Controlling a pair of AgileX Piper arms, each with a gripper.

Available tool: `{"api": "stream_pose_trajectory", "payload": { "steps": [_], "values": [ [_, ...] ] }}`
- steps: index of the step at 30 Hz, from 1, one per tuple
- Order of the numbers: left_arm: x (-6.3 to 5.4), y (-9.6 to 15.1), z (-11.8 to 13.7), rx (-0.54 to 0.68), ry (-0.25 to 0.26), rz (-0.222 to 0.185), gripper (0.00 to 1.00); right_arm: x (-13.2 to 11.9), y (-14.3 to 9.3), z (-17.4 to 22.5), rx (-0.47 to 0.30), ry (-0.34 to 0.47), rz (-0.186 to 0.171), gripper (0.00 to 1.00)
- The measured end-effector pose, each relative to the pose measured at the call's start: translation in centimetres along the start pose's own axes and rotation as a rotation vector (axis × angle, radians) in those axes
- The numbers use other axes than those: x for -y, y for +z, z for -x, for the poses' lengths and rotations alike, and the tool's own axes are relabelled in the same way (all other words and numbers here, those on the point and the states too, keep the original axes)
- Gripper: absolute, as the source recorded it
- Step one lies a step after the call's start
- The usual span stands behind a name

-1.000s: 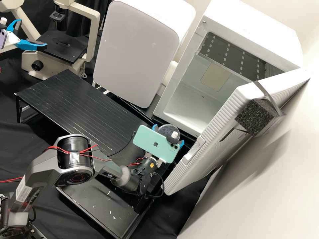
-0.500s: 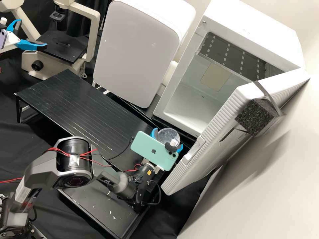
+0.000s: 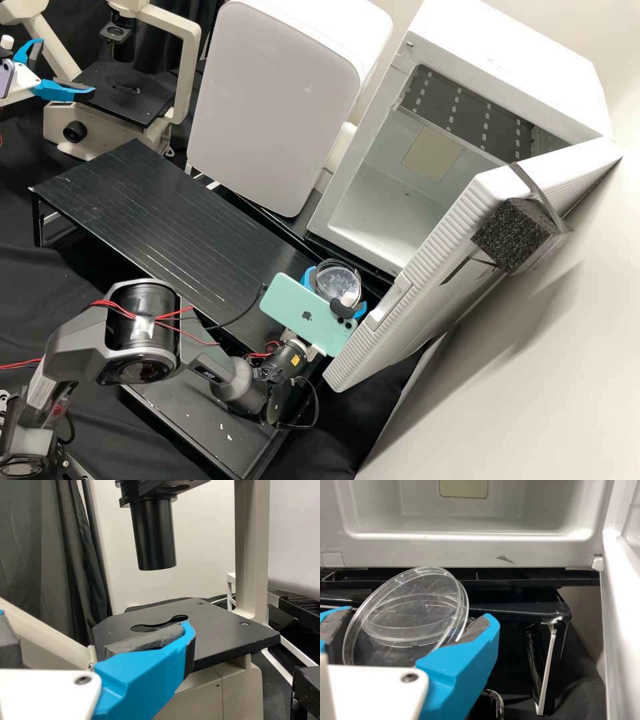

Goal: Take the petri dish out of the incubator

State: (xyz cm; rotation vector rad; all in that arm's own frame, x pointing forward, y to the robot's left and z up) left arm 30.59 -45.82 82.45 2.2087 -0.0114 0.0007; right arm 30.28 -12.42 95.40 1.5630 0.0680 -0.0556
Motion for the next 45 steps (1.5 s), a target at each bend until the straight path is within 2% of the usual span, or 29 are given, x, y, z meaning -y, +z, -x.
{"api": "stream_pose_trajectory", "payload": {
  "steps": [7, 16, 24, 28, 33, 36, 45],
  "values": [
    [0.0, 0.0, 0.0, 0.000, 0.000, 0.000, 1.00, -0.1, -0.4, 0.9, -0.003, 0.012, -0.001, 0.00],
    [0.0, 0.0, 0.0, 0.000, 0.000, 0.000, 1.00, -0.5, -1.3, 1.3, -0.027, 0.027, 0.015, 0.00],
    [0.0, 0.0, 0.0, 0.000, 0.000, 0.000, 1.00, -1.7, -1.9, -0.1, -0.061, 0.057, 0.043, 0.00],
    [0.0, 0.0, 0.0, 0.000, 0.000, 0.000, 1.00, -1.7, -1.6, -1.3, -0.062, 0.059, 0.034, 0.00],
    [0.0, 0.0, 0.0, 0.000, 0.000, 0.000, 1.00, -1.0, -0.6, -2.6, -0.012, 0.048, 0.004, 0.00],
    [0.0, 0.0, 0.0, 0.000, 0.000, 0.000, 1.00, -0.8, -0.5, -3.1, -0.014, 0.055, -0.013, 0.00],
    [0.0, 0.0, 0.0, 0.000, 0.000, 0.000, 1.00, -0.6, -0.5, -3.5, -0.030, 0.055, -0.020, 0.00]
  ]
}}
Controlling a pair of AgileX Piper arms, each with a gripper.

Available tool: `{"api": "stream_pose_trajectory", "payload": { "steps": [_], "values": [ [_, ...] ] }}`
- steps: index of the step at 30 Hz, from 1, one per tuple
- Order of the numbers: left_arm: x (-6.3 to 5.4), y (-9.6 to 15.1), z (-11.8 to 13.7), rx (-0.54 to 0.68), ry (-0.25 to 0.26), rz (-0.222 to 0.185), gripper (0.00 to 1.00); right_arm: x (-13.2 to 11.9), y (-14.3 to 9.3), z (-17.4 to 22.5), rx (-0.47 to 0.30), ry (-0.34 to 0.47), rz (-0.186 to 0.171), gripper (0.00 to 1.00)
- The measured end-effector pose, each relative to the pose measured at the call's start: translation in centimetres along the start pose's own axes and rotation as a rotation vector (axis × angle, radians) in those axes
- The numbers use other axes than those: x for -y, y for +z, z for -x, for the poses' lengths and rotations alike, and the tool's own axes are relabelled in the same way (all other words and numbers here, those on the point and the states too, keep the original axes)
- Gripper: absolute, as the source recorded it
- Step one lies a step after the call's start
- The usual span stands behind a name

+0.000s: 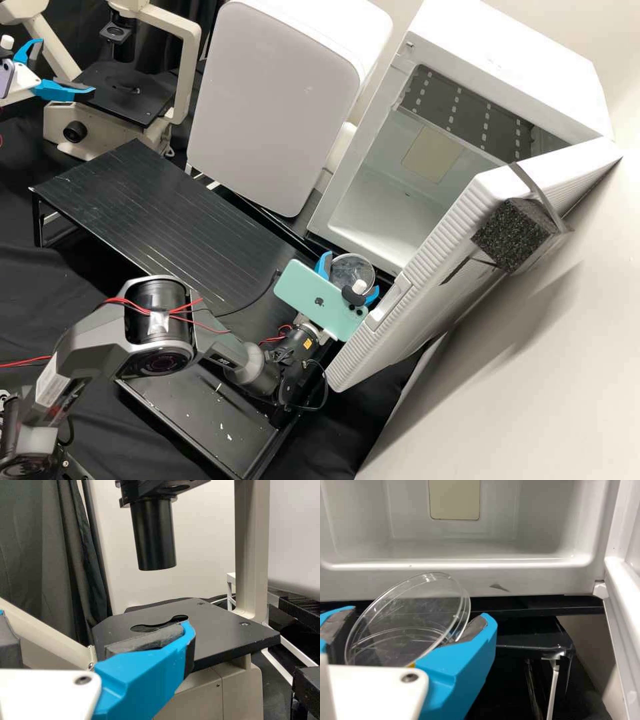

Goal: Take the petri dish out of the incubator

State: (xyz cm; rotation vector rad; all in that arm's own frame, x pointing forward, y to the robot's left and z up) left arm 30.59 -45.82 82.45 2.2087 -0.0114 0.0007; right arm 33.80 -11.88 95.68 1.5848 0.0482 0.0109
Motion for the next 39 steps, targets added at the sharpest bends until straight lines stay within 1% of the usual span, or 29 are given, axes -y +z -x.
{"api": "stream_pose_trajectory", "payload": {
  "steps": [6, 10, 14, 16, 19, 24, 29, 30, 39],
  "values": [
    [0.0, 0.0, 0.0, 0.000, 0.000, 0.000, 1.00, -0.1, -0.2, 0.1, -0.004, 0.003, 0.001, 0.00],
    [0.0, 0.0, 0.0, 0.000, 0.000, 0.000, 1.00, -0.4, -0.9, 0.6, -0.010, 0.009, 0.012, 0.00],
    [0.0, 0.0, 0.0, 0.000, 0.000, 0.000, 1.00, -0.8, -1.8, 0.9, -0.054, 0.026, 0.022, 0.00],
    [0.0, 0.0, 0.0, 0.000, 0.000, 0.000, 1.00, -0.8, -1.9, 0.9, -0.071, 0.032, 0.021, 0.00],
    [0.0, 0.0, 0.0, 0.000, 0.000, 0.000, 1.00, -0.7, -2.0, 0.8, -0.074, 0.029, 0.020, 0.00],
    [0.0, 0.0, 0.0, 0.000, 0.000, 0.000, 1.00, -0.2, -1.8, 0.5, -0.066, 0.013, 0.011, 0.00],
    [0.0, 0.0, 0.0, 0.000, 0.000, 0.000, 1.00, 0.4, -1.2, 0.2, -0.042, -0.004, -0.002, 0.00],
    [0.0, 0.0, 0.0, 0.000, 0.000, 0.000, 1.00, 0.5, -1.0, 0.2, -0.032, -0.010, -0.003, 1.00],
    [0.0, 0.0, 0.0, 0.000, 0.000, 0.000, 1.00, 0.7, -0.7, 0.2, -0.021, -0.016, -0.006, 1.00]
  ]
}}
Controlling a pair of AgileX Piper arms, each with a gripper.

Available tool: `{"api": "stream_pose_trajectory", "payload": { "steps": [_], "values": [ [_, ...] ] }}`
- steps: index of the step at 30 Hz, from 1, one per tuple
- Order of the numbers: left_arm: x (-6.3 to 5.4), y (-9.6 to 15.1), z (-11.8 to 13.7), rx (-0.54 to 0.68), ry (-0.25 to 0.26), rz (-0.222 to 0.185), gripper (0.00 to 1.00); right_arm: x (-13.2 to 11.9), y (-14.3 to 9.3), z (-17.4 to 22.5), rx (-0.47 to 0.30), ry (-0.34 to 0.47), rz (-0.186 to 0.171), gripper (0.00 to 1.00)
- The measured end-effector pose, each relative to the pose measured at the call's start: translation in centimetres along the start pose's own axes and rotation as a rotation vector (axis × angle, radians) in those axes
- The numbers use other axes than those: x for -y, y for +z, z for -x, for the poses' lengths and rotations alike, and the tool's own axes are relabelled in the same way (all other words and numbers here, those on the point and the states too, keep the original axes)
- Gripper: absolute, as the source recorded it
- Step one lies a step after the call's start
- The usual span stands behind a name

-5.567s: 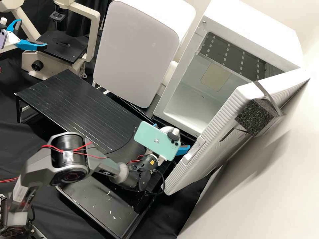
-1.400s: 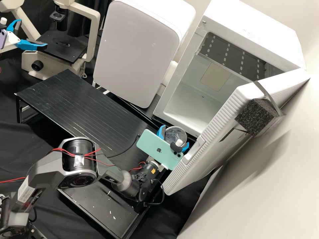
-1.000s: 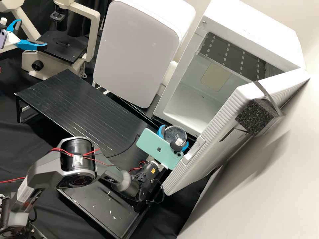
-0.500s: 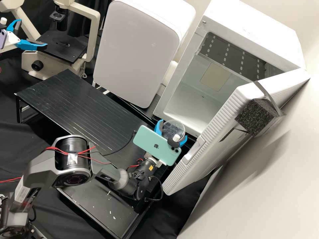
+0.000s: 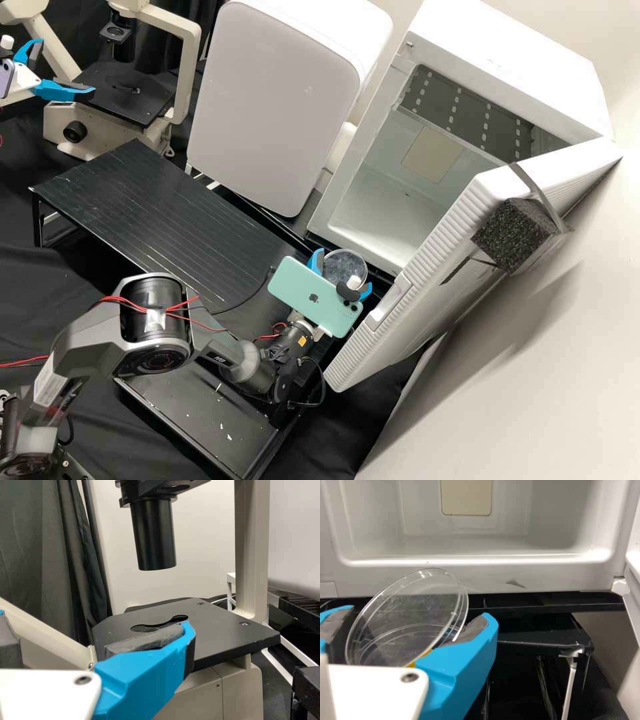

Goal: Take the petri dish out of the incubator

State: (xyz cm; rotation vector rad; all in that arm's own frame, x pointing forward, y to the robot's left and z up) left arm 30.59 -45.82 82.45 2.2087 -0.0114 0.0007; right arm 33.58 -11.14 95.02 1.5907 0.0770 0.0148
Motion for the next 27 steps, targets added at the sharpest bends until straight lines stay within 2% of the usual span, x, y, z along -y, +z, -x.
{"api": "stream_pose_trajectory", "payload": {
  "steps": [27],
  "values": [
    [0.00, 0.00, 0.00, 0.000, 0.000, 0.000, 1.00, 0.24, 0.30, 0.27, 0.016, -0.026, 0.009, 1.00]
  ]
}}
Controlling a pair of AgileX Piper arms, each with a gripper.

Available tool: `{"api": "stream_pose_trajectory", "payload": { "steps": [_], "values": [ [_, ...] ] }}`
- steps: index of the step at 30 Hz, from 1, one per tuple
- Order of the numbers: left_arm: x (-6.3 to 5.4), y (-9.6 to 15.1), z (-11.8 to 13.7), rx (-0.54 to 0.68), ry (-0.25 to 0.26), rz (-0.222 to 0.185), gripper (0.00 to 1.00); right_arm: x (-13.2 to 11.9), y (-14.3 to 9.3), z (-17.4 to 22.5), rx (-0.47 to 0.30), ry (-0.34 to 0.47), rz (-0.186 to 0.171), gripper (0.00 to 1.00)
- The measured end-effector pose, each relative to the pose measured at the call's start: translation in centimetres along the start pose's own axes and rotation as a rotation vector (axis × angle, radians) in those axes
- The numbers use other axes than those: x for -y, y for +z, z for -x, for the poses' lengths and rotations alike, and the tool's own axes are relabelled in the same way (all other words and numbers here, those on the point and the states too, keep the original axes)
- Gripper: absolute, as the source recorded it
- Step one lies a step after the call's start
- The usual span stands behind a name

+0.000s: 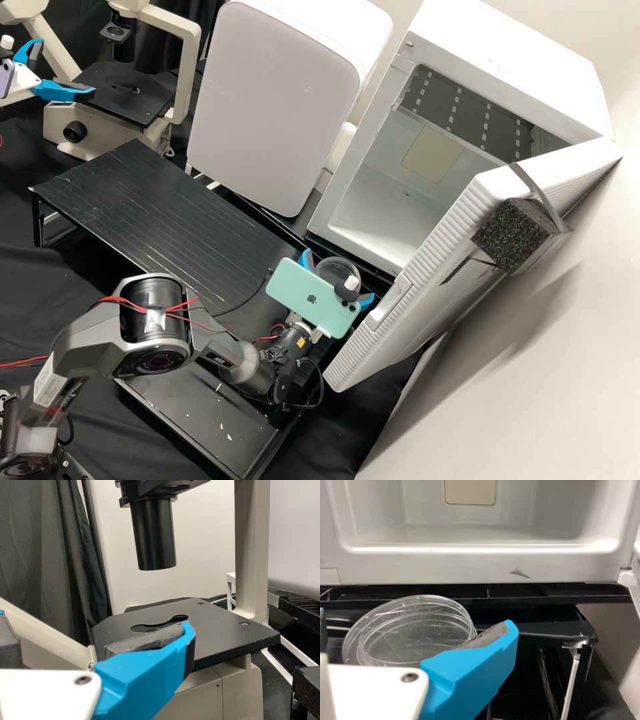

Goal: Take the petri dish out of the incubator

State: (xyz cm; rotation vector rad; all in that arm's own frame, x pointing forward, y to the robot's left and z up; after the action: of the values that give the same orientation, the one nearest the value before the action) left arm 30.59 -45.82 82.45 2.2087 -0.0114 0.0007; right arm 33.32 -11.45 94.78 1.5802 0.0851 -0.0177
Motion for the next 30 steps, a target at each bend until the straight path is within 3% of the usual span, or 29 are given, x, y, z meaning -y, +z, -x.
{"api": "stream_pose_trajectory", "payload": {
  "steps": [13, 17, 20, 25, 30],
  "values": [
    [0.0, 0.0, 0.0, 0.000, 0.000, 0.000, 1.00, 0.1, 0.4, 0.1, 0.032, -0.017, 0.008, 1.00],
    [0.0, 0.0, 0.0, 0.000, 0.000, 0.000, 1.00, 0.1, 0.1, 1.5, 0.041, -0.003, -0.006, 1.00],
    [0.0, 0.0, 0.0, 0.000, 0.000, 0.000, 1.00, 0.4, -0.5, 3.3, 0.035, 0.012, -0.023, 1.00],
    [0.0, 0.0, 0.0, 0.000, 0.000, 0.000, 1.00, 0.4, -2.5, 6.1, -0.007, 0.048, -0.019, 1.00],
    [0.0, 0.0, 0.0, 0.000, 0.000, 0.000, 1.00, 1.9, -5.0, 9.0, 0.020, 0.154, -0.047, 1.00]
  ]
}}
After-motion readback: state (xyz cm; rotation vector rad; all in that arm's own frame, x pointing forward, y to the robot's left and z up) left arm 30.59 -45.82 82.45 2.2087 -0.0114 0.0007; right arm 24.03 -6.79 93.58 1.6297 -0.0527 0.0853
